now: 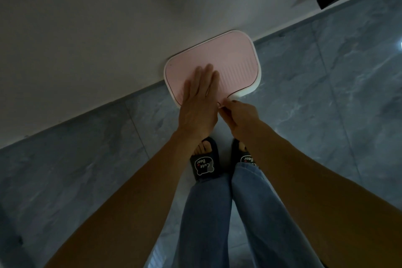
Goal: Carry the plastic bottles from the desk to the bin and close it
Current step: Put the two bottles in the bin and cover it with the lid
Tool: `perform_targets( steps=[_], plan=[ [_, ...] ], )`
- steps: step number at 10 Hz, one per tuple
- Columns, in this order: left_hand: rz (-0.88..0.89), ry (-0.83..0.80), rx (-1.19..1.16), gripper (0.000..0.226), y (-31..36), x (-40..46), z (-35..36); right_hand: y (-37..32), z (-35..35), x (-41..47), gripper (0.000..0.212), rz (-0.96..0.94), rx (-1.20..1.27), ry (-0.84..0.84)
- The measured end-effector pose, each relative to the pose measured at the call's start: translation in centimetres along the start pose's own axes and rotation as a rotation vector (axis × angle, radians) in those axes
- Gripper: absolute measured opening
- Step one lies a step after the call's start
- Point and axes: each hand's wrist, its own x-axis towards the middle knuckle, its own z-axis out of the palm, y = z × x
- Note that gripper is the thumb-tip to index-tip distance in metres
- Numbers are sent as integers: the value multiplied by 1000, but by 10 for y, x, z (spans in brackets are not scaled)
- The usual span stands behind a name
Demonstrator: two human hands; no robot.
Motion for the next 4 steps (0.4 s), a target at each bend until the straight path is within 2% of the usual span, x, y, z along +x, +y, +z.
perform_targets(
  steps=[1,2,4],
  plan=[
    [2,-21,-9,89,-2,2,-2,-1,-1,-1,16,-54,-104,-58],
    [-8,-61,-31,81,2,-6,-9,3,-10,-5,12,-104,-293,-74],
    [-170,-153,-251,34,22,-60,-74,-3,-62,-75,33,-335,-1021,-52]
  ],
)
